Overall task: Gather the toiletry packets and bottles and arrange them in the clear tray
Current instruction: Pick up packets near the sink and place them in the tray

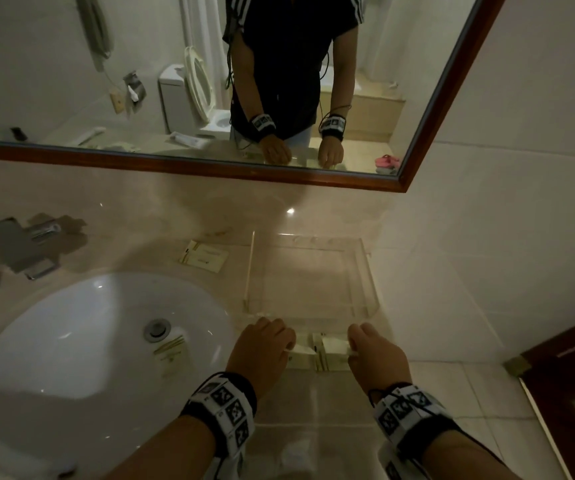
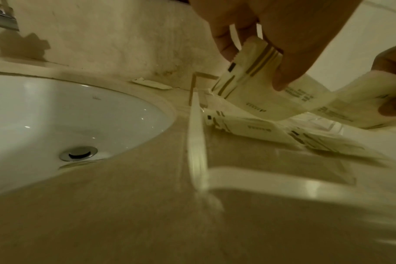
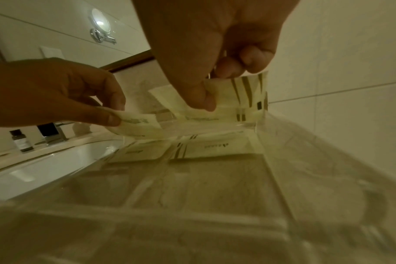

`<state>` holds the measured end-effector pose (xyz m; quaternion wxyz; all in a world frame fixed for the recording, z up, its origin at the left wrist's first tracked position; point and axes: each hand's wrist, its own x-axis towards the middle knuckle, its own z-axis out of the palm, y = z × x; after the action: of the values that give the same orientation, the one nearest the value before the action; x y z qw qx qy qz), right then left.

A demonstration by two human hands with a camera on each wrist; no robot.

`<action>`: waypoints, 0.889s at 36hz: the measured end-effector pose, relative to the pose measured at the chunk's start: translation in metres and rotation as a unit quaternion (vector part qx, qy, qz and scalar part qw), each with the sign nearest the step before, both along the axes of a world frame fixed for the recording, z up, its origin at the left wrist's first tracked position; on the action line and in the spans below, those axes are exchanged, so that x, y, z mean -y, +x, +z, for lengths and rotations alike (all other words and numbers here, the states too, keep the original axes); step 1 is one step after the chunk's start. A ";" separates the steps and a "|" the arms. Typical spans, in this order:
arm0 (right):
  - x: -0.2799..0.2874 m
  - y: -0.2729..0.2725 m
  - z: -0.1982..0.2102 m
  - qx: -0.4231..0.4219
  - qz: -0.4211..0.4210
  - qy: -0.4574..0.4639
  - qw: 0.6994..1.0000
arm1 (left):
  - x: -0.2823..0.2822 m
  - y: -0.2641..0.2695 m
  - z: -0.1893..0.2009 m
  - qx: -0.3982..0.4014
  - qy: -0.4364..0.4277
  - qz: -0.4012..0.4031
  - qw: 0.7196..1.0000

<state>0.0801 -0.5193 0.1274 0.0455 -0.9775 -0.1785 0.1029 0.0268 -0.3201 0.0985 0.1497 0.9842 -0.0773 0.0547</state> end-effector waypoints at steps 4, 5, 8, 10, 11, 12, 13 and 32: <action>-0.003 0.002 -0.004 0.000 -0.012 -0.008 1.000 | 0.002 0.004 -0.003 -0.043 0.012 0.010 0.999; -0.004 0.003 -0.005 0.000 -0.014 -0.009 1.000 | 0.002 0.004 -0.003 -0.056 0.008 0.013 0.998; -0.005 0.005 -0.010 -0.010 -0.021 -0.009 1.000 | 0.003 0.003 -0.005 -0.087 0.032 0.015 0.996; -0.005 0.007 -0.014 -0.022 -0.027 0.001 0.999 | 0.002 0.003 -0.007 -0.109 0.041 0.016 0.993; -0.005 0.007 -0.016 -0.026 -0.029 0.006 0.999 | 0.002 0.002 -0.008 -0.118 0.040 0.016 0.992; -0.005 0.006 -0.018 -0.030 -0.030 0.012 0.999 | 0.001 0.002 -0.008 -0.124 0.039 0.017 0.991; -0.005 0.005 -0.019 -0.032 -0.029 0.017 0.999 | 0.001 0.002 -0.008 -0.131 0.039 0.019 0.990; -0.011 -0.004 -0.013 -0.056 -0.007 -0.005 0.998 | -0.008 -0.004 -0.006 -0.135 -0.042 0.045 0.989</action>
<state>0.0765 -0.5081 0.1143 0.0514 -0.9717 -0.1680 0.1578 0.0226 -0.3123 0.0929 0.1972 0.9779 -0.0096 -0.0690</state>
